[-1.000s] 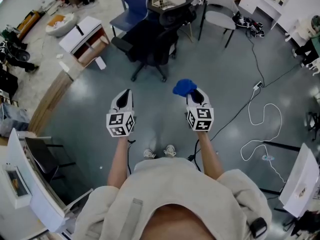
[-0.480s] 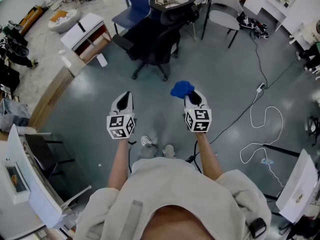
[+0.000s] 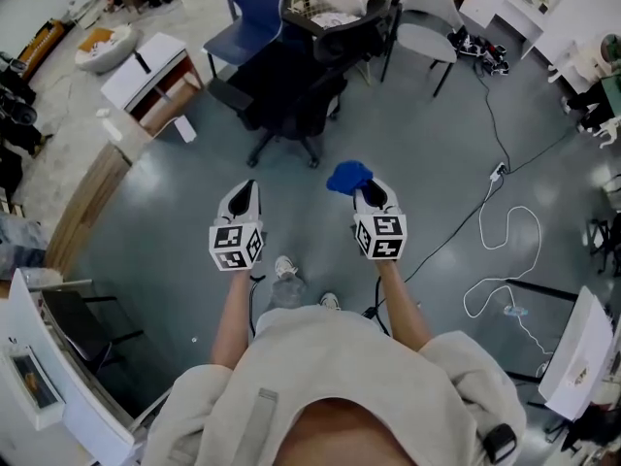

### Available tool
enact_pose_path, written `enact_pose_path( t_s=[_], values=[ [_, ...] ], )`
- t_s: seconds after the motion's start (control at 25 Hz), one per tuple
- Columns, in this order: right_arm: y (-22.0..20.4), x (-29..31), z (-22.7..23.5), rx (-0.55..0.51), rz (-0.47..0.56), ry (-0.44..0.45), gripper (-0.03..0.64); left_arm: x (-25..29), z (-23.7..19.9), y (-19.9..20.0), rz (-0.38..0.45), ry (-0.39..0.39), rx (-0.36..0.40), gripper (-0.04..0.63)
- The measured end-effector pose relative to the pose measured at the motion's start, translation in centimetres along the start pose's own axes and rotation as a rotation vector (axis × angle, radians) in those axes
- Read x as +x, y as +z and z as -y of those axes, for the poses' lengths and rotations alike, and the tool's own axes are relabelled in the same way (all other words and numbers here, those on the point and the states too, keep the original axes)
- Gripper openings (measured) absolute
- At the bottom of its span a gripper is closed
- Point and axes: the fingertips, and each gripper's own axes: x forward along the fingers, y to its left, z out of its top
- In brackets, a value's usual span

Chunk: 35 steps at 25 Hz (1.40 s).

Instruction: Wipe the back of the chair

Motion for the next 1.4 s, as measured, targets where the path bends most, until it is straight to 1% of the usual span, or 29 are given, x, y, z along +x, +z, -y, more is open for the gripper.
enact_pose_path(
  t_s=[0.36, 0.6, 0.8, 0.96, 1.08, 1.28, 1.4],
  values=[
    [4.7, 8.0, -1.7, -0.008, 0.039, -0.075, 0.067, 7.4, -6.7, 3.5, 0.029, -0.094, 0.022, 0.005],
    [6.9, 10.8, -1.1, -0.013, 0.052, -0.125, 0.067, 10.6, -8.8, 3.7, 0.02, -0.14, 0.011, 0.005],
    [8.2, 12.2, 0.1, -0.014, 0.058, -0.162, 0.067, 12.4, -9.3, 3.3, 0.005, -0.172, 0.001, 0.005],
    [8.5, 13.3, 0.9, -0.004, 0.05, -0.171, 0.067, 13.2, -9.9, 3.2, -0.006, -0.17, -0.002, 0.005],
    [8.5, 14.4, 1.5, -0.003, 0.044, -0.161, 0.067, 13.8, -10.3, 3.3, -0.011, -0.159, 0.003, 0.005],
    [7.9, 16.1, 2.8, 0.0, 0.036, -0.125, 0.067, 14.9, -10.6, 2.9, -0.02, -0.118, 0.006, 0.005],
    [7.5, 17.0, 3.8, 0.01, 0.037, -0.098, 0.067, 15.4, -9.9, 2.4, -0.023, -0.087, 0.003, 0.005]
  ],
)
